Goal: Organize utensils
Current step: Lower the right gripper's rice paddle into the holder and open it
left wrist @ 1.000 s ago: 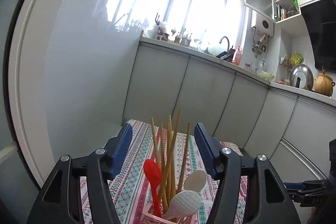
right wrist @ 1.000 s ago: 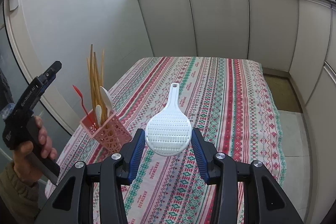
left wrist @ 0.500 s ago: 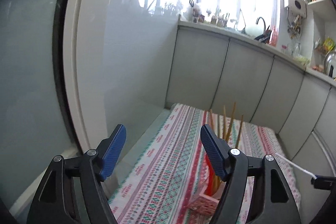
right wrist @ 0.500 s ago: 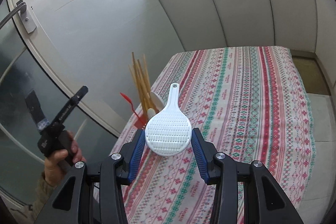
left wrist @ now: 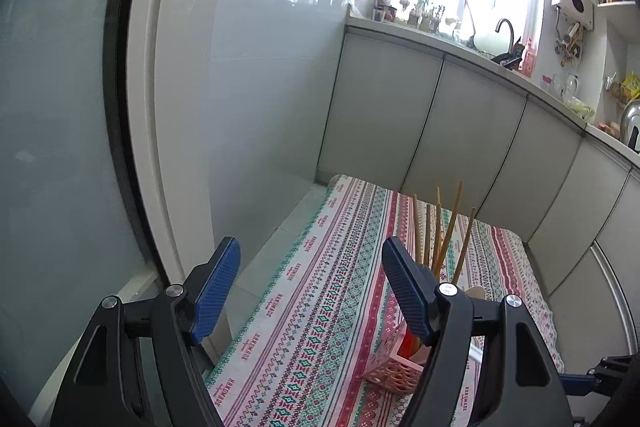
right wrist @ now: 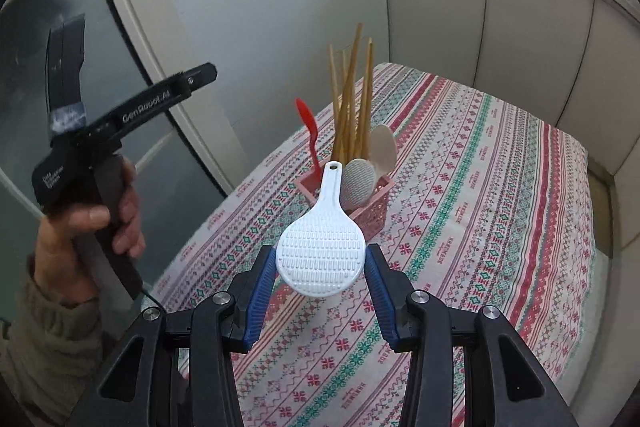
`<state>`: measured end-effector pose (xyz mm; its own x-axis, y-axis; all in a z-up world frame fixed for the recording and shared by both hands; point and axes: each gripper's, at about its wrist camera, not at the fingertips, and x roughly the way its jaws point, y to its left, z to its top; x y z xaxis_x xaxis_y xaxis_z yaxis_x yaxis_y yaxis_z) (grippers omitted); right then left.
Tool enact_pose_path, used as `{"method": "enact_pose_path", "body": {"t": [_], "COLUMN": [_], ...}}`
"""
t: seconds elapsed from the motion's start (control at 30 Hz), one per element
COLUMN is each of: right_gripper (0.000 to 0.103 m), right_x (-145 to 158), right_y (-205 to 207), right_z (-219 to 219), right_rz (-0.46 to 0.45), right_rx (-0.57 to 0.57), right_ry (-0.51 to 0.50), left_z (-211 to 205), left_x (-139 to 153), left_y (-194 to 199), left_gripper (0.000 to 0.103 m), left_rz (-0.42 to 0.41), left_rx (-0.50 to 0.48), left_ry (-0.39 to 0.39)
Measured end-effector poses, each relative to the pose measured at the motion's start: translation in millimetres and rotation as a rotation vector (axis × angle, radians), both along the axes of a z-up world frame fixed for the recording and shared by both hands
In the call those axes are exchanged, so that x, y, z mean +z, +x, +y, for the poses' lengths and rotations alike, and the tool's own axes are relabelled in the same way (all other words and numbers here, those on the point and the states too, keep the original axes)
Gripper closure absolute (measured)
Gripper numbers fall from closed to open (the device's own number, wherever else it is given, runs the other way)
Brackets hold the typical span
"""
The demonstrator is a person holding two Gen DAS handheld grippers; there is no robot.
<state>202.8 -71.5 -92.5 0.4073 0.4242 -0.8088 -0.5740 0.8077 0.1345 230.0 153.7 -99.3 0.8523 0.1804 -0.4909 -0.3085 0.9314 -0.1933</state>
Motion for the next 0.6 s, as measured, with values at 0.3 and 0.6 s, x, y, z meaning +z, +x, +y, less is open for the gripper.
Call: {"method": "enact_pose_path", "body": {"t": [0.3,0.6], "right_gripper": [0.057,0.057], "right_x": [-19.8,-18.6], "right_y": [23.2,47.8], "right_z": [11.8,24.3], "right_rz": [0.133,0.227], "right_rx": [-0.068,-0.149], "right_ry": [-0.053,-0.037], "left_z": [10.3,18.6], "left_x": [2.1,2.9], "left_y": [-0.9,-2.2], "left_gripper": [0.027,0.027], "left_rz": [-0.003,-0.012], "left_rx": [-0.003,-0.005], "left_ry": [-0.057,-0.106]}}
